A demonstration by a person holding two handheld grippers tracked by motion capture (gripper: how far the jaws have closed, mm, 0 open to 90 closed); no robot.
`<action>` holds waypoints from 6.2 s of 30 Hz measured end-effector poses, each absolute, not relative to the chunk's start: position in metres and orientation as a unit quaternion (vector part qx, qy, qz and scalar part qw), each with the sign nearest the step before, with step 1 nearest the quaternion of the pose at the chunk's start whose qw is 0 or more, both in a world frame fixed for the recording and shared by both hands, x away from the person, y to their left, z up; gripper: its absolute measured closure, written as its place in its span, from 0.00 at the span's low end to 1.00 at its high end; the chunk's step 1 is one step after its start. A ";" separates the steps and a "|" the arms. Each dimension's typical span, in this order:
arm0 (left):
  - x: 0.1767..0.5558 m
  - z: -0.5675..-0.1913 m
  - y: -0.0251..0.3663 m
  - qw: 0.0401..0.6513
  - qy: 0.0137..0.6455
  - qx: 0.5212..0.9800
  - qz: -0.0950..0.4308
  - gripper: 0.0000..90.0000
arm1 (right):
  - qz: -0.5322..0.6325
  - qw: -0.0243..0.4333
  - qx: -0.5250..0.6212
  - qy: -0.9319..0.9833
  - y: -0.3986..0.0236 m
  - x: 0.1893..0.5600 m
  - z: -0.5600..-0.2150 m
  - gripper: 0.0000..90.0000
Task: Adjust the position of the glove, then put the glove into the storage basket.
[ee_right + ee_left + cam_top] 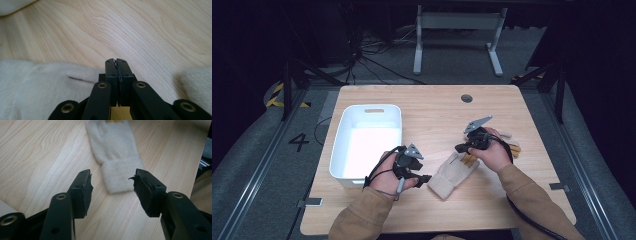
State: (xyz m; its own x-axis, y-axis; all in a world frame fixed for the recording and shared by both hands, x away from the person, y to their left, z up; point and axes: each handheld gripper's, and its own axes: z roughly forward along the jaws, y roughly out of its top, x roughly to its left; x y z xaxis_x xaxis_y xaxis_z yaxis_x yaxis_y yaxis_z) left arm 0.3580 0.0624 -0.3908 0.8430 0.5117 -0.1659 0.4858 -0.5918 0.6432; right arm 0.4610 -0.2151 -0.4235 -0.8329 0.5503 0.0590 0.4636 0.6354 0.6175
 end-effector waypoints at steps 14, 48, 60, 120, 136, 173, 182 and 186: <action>0.360 -0.392 0.063 0.354 0.279 0.892 0.017 0.52 | 0.281 0.062 0.300 0.910 -0.221 0.467 -0.435 0.99; 0.367 -0.389 0.054 0.361 0.267 0.893 0.013 0.53 | 0.263 0.053 0.311 0.912 -0.254 0.411 -0.435 1.00; 0.370 -0.384 0.052 0.364 0.263 0.894 0.012 0.52 | 0.268 0.059 0.314 0.909 -0.258 0.404 -0.423 0.99; 0.371 -0.374 0.062 0.371 0.266 0.889 0.011 0.50 | 0.231 0.111 0.376 0.891 -0.329 0.493 -0.434 0.52; 0.372 -0.375 0.063 0.372 0.268 0.889 0.008 0.50 | 0.225 0.103 0.363 0.899 -0.328 0.490 -0.430 0.86; 0.371 -0.375 0.062 0.370 0.268 0.890 0.003 0.50 | 0.285 0.112 0.213 0.928 -0.278 0.427 -0.344 0.89; 0.368 -0.375 0.064 0.372 0.272 0.888 0.004 0.49 | 0.293 0.082 0.174 0.937 -0.259 0.413 -0.346 0.88; 0.367 -0.376 0.065 0.371 0.276 0.887 0.004 0.49 | 0.297 0.069 0.162 0.938 -0.251 0.409 -0.352 0.88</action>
State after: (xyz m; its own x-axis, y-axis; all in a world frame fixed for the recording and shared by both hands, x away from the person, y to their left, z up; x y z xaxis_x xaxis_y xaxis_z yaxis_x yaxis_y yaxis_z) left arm 0.3669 0.0650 -0.3757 0.8477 0.4923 -0.1975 0.4863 -0.5725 0.6601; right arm 0.4087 -0.2508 -0.3522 -0.9381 0.3447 -0.0338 0.2624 0.7710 0.5803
